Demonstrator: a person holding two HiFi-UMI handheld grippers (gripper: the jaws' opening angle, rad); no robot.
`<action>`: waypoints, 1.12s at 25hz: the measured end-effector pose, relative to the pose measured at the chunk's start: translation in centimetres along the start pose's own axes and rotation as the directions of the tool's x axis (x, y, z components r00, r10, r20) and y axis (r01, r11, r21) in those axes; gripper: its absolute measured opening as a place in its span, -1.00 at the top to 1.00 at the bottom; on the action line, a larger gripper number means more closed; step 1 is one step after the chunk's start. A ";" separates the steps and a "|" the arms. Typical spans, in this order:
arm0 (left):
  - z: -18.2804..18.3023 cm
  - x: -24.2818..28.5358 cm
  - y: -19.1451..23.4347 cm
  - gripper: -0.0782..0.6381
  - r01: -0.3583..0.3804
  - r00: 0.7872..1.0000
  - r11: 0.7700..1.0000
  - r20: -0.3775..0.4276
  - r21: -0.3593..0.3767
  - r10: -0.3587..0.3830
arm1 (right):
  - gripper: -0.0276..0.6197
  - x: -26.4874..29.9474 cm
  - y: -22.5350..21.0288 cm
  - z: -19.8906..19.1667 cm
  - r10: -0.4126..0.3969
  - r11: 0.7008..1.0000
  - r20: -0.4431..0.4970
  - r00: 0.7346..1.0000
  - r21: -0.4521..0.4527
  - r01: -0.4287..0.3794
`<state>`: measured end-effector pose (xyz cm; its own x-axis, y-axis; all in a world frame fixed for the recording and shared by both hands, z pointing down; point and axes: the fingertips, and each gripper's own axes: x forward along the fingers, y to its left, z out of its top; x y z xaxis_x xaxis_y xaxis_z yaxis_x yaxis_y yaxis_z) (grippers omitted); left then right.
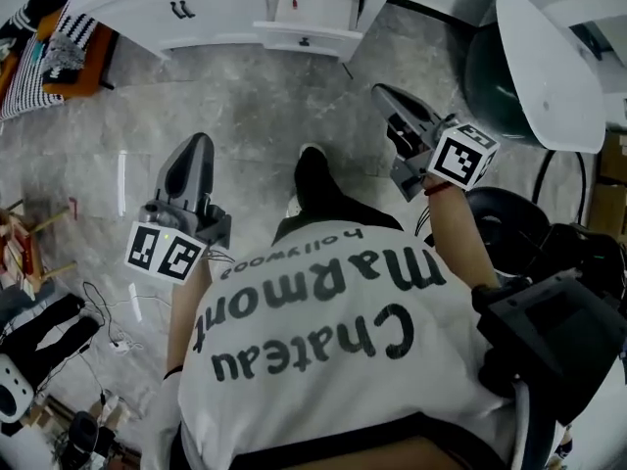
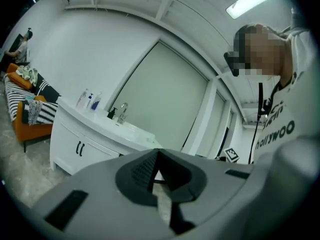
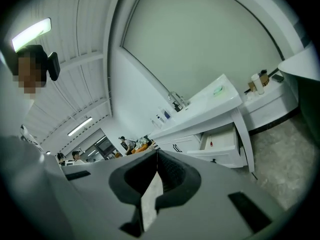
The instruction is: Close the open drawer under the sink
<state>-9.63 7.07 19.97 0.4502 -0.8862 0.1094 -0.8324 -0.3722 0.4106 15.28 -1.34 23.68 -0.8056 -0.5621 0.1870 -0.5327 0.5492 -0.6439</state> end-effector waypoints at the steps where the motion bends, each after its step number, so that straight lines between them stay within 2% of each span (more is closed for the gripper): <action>1: 0.4 0.6 0.5 0.76 -0.003 1.000 1.000 0.002 0.000 0.003 | 0.89 1.0 -0.6 0.2 0.003 1.000 -0.002 1.000 0.016 -0.003; 5: 0.8 2.1 2.2 0.76 -0.006 1.000 1.000 -0.029 -0.021 0.005 | 0.89 5.8 -1.8 1.2 0.046 0.997 -0.030 0.998 0.059 -0.044; 9: 1.4 5.0 3.9 0.76 -0.013 0.999 0.999 -0.032 -0.034 0.012 | 0.89 9.7 -2.9 1.9 0.083 0.997 -0.114 0.990 0.000 -0.083; 14: 1.8 9.7 4.6 0.76 0.029 0.998 0.999 -0.049 -0.042 -0.032 | 0.89 12.8 -5.5 2.6 0.097 0.992 -0.182 0.979 -0.062 -0.110; 20: 2.2 14.2 5.6 0.76 0.060 0.998 0.997 -0.032 -0.041 -0.061 | 0.88 15.7 -7.2 3.2 0.172 0.985 -0.180 0.969 0.028 -0.170; 28: -1.6 17.5 7.7 0.76 0.031 0.989 0.999 -0.144 -0.021 -0.034 | 0.89 18.5 -9.7 0.9 0.183 0.983 -0.187 0.965 0.059 -0.174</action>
<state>-7.70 -10.85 26.48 0.5197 -0.8244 0.2244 -0.8111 -0.3935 0.4327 5.74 -17.64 32.70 -0.9233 -0.3271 0.2014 -0.3678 0.6014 -0.7093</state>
